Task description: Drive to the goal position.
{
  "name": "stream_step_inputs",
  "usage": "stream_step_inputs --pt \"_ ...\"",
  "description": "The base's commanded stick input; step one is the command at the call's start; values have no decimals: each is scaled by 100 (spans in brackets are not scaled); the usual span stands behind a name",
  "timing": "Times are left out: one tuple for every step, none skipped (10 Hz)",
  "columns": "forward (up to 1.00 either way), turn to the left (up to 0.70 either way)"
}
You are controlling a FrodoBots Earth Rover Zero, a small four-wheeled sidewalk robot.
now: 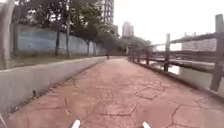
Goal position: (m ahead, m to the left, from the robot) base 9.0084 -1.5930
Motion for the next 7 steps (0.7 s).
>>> stream_step_inputs --pt "70 0" --pt "70 0" --pt "70 0" --pt "70 0" --pt "70 0" --pt "70 0" --pt "70 0"
